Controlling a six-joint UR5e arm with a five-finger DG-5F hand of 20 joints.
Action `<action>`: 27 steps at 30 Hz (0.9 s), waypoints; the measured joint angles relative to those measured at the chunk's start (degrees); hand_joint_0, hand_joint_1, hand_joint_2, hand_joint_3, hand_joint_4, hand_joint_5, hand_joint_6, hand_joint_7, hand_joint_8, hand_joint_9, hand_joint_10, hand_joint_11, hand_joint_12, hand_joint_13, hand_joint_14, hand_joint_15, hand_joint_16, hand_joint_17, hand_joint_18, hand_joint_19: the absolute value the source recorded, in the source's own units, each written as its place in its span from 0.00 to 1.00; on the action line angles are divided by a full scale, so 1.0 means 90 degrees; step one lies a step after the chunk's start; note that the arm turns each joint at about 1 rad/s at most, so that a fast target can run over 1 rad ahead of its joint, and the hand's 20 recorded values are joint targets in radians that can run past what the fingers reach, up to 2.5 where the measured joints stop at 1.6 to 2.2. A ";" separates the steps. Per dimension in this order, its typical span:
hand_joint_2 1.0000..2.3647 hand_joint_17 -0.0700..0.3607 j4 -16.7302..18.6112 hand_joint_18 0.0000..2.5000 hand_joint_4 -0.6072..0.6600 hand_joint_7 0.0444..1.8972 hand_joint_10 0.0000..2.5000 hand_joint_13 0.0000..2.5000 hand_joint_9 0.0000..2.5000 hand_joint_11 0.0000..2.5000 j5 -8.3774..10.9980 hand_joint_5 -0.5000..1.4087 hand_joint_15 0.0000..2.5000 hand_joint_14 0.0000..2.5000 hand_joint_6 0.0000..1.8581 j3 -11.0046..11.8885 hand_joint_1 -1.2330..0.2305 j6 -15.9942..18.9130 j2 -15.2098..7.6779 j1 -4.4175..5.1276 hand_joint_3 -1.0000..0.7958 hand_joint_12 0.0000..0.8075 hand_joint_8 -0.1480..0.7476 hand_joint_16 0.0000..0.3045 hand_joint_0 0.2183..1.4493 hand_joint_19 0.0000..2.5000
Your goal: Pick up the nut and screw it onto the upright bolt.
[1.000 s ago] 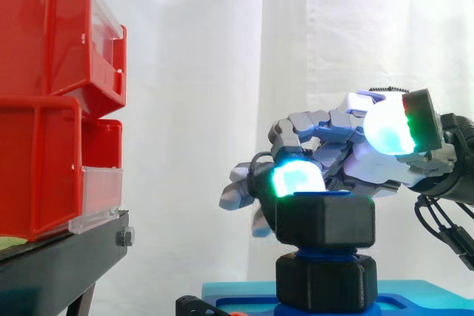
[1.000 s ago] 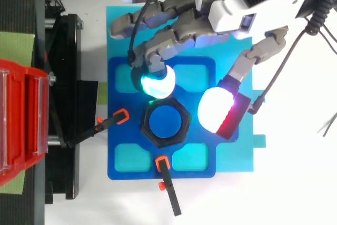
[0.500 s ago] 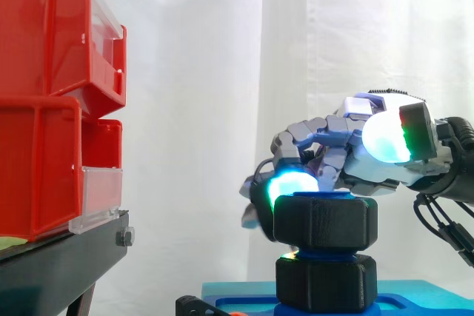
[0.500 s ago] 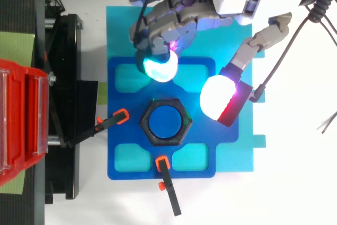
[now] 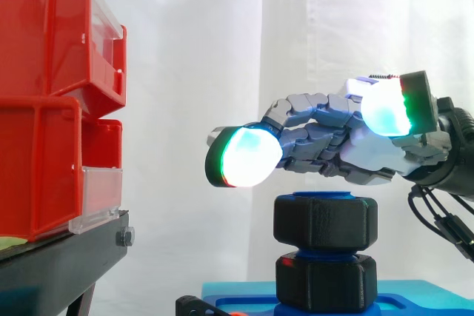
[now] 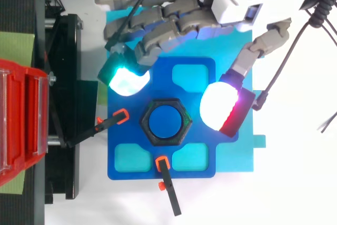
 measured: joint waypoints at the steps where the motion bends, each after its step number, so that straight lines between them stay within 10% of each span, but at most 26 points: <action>1: 0.00 0.40 -0.0018 0.00 0.58 0.31 0.00 0.00 0.09 0.00 0.0005 0.15 0.00 0.00 0.27 0.0000 0.70 -0.0002 0.0000 0.0015 0.28 0.41 0.39 0.15 0.18 0.00; 27: 0.00 0.38 0.0059 0.00 0.70 0.46 0.00 0.07 0.16 0.00 0.0136 0.20 0.00 0.00 0.27 -0.0270 0.66 0.0039 -0.0001 0.0172 0.28 0.40 0.45 0.14 0.20 0.00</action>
